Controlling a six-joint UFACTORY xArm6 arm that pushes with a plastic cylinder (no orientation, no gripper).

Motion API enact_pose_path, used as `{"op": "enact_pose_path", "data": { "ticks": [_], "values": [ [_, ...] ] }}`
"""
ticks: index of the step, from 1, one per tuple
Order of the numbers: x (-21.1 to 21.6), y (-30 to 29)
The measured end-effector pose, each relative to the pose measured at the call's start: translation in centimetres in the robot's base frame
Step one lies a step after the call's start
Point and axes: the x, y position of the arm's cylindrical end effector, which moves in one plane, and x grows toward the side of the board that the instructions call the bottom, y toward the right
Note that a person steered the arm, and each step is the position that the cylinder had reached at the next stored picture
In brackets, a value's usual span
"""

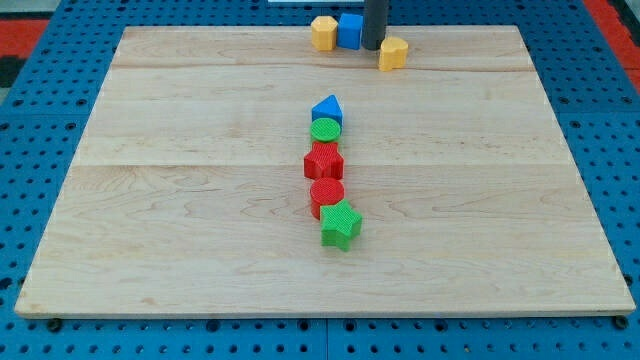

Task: Move the yellow heart towards left a bit

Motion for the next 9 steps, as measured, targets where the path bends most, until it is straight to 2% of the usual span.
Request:
{"op": "enact_pose_path", "data": {
  "ticks": [1, 2, 4, 6, 8, 9],
  "values": [
    [0.7, -0.1],
    [-0.8, 1.1],
    [-2.3, 8.7],
    [-0.5, 9.5],
    [0.7, -2.1],
    [2.2, -3.0]
  ]
}}
